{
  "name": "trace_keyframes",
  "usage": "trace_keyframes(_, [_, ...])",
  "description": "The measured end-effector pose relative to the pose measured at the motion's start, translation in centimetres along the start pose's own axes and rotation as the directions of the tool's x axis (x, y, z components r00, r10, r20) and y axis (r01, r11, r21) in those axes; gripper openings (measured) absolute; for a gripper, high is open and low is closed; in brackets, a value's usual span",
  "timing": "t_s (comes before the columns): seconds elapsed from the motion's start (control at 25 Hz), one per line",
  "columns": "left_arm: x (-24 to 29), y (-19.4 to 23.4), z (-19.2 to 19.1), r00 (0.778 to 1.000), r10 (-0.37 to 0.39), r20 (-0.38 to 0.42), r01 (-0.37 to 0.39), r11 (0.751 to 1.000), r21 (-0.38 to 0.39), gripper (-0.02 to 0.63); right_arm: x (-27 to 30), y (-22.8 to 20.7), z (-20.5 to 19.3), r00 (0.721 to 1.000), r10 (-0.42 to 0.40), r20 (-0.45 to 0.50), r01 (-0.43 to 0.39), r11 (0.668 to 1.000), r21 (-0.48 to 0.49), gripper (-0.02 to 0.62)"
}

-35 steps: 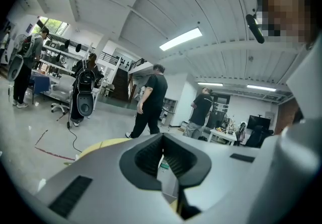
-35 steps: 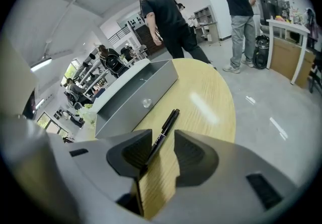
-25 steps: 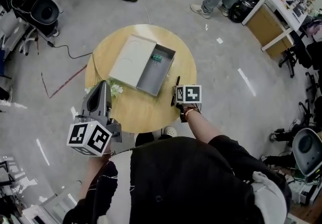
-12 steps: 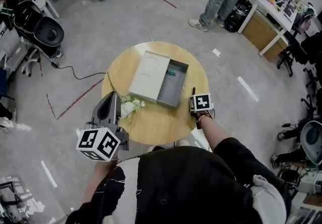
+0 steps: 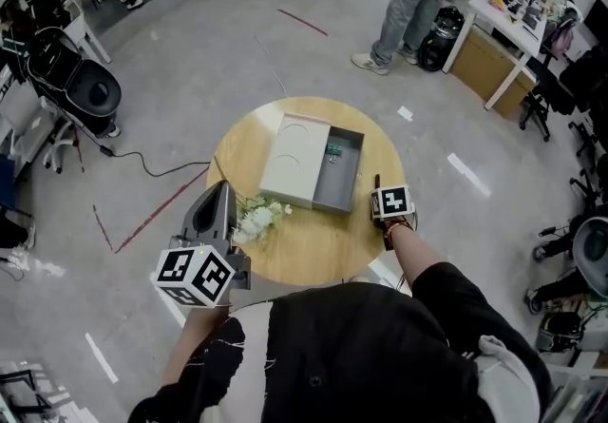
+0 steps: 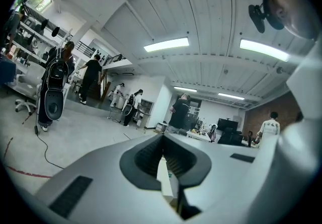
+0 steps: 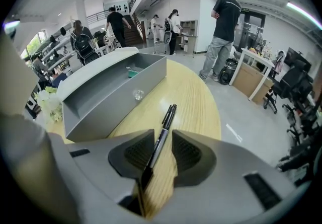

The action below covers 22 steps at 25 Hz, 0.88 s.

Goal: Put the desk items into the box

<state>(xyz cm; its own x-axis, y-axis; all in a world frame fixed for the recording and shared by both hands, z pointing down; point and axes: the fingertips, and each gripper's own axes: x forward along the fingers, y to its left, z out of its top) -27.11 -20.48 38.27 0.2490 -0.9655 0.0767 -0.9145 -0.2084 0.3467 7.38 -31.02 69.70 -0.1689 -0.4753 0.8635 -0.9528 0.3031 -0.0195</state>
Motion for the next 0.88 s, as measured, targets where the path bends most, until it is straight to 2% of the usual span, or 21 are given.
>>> trace_keyframes(0.28, [0.4, 0.9, -0.5, 1.0, -0.019, -0.001, 0.019, 1.0, -0.014, 0.011, 0.4, -0.3, 0.3, 1.0, -0.011, -0.009, 0.011, 1.0, 0.006, 0.114])
trace_keyframes(0.64, [-0.4, 2.3, -0.5, 1.0, -0.006, 0.0, 0.006, 0.999, -0.034, 0.011, 0.4, -0.1, 0.3, 0.999, -0.03, -0.018, 0.031, 0.999, 0.032, 0.109])
trace_keyframes(0.88, [-0.5, 2.6, -1.0, 1.0, -0.011, -0.006, 0.011, 0.999, -0.042, 0.011, 0.4, -0.1, 0.0, 0.999, -0.042, -0.016, 0.043, 0.997, 0.063, 0.083])
